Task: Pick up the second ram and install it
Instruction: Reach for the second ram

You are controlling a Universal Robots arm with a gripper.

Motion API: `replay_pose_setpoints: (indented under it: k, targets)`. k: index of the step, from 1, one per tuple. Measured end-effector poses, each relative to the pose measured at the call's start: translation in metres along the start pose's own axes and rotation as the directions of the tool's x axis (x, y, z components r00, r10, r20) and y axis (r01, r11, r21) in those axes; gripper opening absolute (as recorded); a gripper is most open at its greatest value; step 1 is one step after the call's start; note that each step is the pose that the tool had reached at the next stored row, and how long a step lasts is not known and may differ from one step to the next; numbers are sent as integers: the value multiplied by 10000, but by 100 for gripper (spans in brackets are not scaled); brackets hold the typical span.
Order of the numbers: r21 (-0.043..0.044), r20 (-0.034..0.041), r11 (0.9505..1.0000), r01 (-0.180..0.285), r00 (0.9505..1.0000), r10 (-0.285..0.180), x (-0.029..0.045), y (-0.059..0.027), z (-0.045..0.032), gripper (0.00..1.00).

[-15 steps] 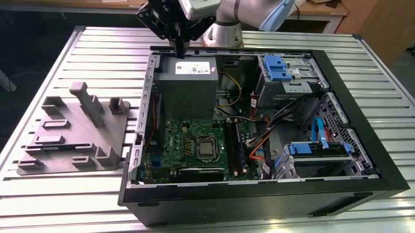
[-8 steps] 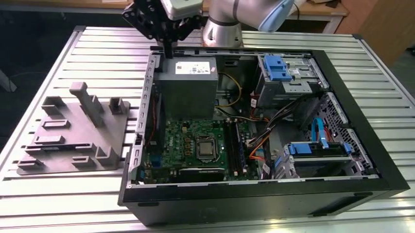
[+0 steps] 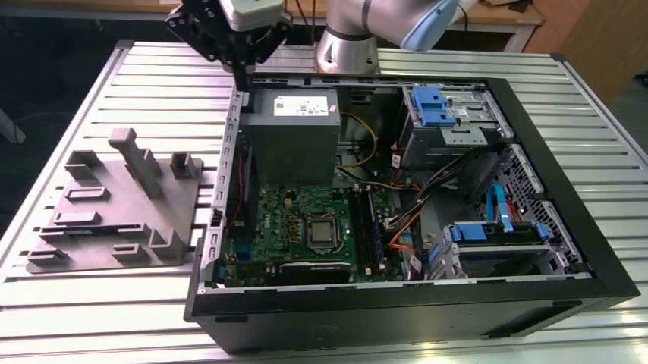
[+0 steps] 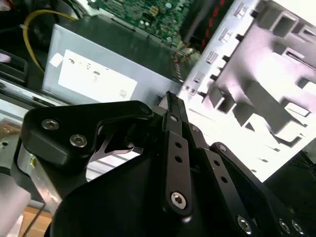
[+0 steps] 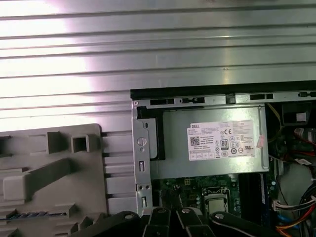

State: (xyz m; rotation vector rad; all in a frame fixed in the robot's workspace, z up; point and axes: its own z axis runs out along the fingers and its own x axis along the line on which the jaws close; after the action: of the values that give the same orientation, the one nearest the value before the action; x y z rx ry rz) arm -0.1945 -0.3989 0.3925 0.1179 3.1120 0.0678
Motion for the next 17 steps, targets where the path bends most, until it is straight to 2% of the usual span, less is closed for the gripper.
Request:
replay_pose_setpoints:
  k: [5, 17]
  targets:
    - [0, 0, 10000, 0, 10000, 0, 180, -14, -2, 10]
    - [0, 1, 10000, 0, 10000, 0, 559, -43, 1, 10]
